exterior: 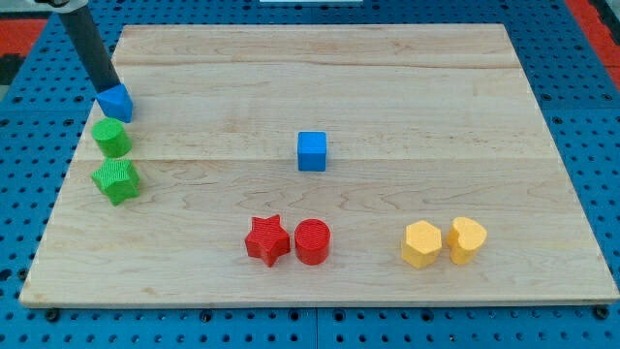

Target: Push the blue cube towards blue triangle

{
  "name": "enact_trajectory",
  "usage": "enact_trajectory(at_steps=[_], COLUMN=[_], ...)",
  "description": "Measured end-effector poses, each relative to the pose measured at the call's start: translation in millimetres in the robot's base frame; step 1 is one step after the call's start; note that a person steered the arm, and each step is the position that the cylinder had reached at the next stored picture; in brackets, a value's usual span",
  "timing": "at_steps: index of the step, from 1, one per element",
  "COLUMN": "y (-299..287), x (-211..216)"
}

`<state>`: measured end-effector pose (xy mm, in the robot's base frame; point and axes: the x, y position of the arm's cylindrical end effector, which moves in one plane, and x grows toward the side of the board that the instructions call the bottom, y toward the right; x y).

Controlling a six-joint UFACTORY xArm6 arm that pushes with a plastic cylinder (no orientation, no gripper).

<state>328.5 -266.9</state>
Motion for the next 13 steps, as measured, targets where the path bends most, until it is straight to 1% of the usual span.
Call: enact_trajectory(at_steps=[1,2,3,4,5,6,7,8,9,10,11,12,13], y=[0,-4,85,183,285,310,250,188,177,148,191,195,221], x=[0,-11,-46,-41,21,116,136,94,58,34,19,14,-25])
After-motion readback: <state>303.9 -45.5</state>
